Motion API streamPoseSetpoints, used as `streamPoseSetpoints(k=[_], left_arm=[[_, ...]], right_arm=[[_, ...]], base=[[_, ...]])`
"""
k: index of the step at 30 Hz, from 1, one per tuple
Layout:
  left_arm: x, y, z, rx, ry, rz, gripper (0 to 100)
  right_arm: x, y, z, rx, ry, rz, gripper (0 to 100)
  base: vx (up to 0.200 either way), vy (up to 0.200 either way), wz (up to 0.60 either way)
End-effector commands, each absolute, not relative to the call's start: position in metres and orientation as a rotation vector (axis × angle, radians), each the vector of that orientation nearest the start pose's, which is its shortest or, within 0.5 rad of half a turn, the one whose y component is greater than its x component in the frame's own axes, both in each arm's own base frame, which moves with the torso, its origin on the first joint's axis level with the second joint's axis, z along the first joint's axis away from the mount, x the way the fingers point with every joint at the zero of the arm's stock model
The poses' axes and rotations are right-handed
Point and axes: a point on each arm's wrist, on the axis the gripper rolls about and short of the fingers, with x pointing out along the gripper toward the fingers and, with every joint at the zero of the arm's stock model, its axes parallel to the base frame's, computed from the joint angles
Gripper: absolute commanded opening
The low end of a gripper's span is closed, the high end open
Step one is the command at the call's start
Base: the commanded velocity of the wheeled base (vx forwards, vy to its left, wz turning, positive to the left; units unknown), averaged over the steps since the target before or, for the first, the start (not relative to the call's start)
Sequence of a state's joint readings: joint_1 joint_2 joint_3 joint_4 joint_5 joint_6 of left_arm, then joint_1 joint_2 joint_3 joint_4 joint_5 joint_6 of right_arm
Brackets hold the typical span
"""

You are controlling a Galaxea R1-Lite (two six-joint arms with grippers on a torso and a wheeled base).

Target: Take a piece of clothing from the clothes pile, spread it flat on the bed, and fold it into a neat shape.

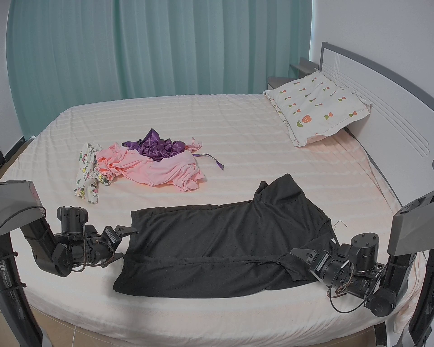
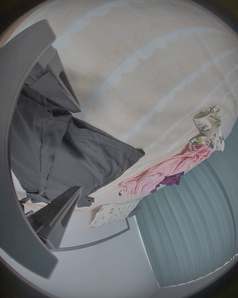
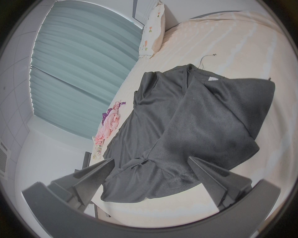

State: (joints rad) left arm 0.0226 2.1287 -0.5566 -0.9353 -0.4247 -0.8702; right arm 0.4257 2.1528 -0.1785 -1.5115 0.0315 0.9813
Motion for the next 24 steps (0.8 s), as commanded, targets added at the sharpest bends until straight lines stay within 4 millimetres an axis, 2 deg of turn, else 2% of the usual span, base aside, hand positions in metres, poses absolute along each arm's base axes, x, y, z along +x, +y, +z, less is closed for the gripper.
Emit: streamPoseSetpoints(k=[1, 7, 16, 24], left_arm=[[0.3153, -0.0053, 0.022, -0.966, 0.757, -0.099, 100], [0.3146, -0.0052, 0.0215, -0.965, 0.758, -0.095, 100], [0.3144, -0.0052, 0.0198, -0.959, 0.763, -0.095, 100], [0.3154, -0.0048, 0.0207, -0.944, 0.741, -0.058, 100]], right_arm=[[0.2288, 0.1048, 0.0277, 0.867, 0.599, 0.209, 100], [0.2289, 0.1048, 0.026, 0.865, 0.606, 0.205, 100], [0.2291, 0.1044, 0.0278, 0.869, 0.595, 0.205, 100], [0.2312, 0.1024, 0.0284, 0.86, 0.558, 0.159, 100]], base=[[0.0, 0.0, 0.0], [0.0, 0.0, 0.0], [0.0, 0.2, 0.0], [0.0, 0.0, 0.0]])
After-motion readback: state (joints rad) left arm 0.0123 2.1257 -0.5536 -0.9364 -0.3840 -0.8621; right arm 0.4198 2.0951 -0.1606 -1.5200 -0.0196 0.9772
